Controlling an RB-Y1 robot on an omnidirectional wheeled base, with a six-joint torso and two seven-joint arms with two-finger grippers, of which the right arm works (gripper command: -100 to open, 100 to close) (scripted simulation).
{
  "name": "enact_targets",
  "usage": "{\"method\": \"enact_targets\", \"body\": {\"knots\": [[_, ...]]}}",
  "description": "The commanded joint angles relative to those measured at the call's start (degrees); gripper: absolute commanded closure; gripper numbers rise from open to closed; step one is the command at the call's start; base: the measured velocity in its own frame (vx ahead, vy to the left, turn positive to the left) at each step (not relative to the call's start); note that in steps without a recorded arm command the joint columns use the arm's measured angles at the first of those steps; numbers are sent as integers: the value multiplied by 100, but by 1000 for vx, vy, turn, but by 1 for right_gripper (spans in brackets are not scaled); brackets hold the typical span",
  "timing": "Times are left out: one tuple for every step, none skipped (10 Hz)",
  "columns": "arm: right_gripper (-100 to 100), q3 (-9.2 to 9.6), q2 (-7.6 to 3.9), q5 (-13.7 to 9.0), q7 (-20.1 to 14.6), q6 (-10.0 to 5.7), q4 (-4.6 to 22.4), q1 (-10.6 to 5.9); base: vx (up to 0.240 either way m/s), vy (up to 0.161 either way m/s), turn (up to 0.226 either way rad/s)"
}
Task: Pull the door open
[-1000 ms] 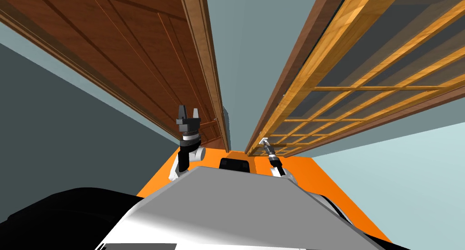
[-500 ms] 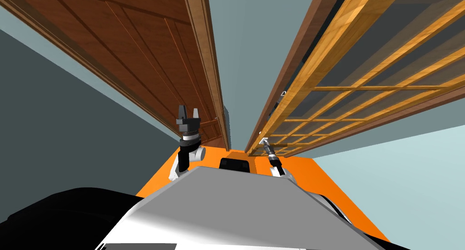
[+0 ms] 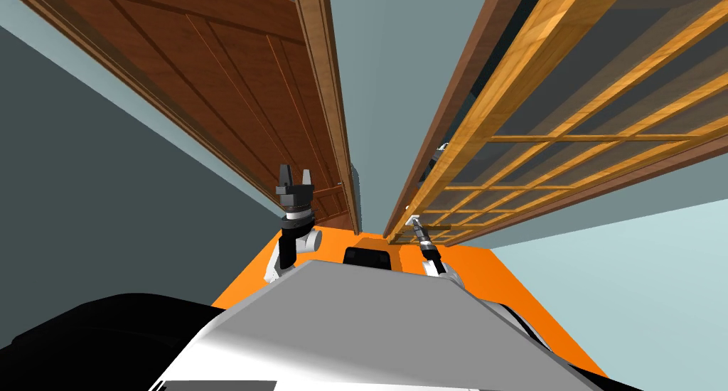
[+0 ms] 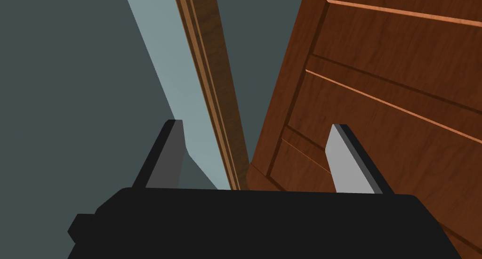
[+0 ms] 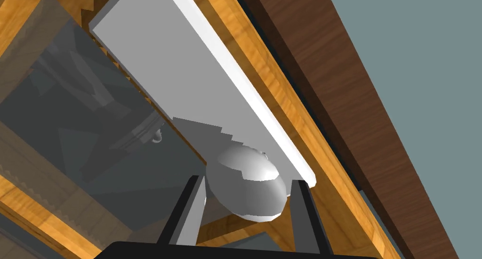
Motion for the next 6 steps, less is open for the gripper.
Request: {"method": "enact_targets", "body": {"knots": [[100,28,13,-66,-286,18,-24,13,-38,-16,43],[100,50,17,-122,-427,32,-35,12,-55,-31,67],[100,50,17,-122,-518,32,-35,12,-38,-29,35],[100,73,21,-179,-715,46,-47,11,-36,-22,48],[100,73,21,-179,-748,46,-47,11,-29,-13,20],[100,95,25,-235,-970,60,-58,10,-30,-18,50]]}}
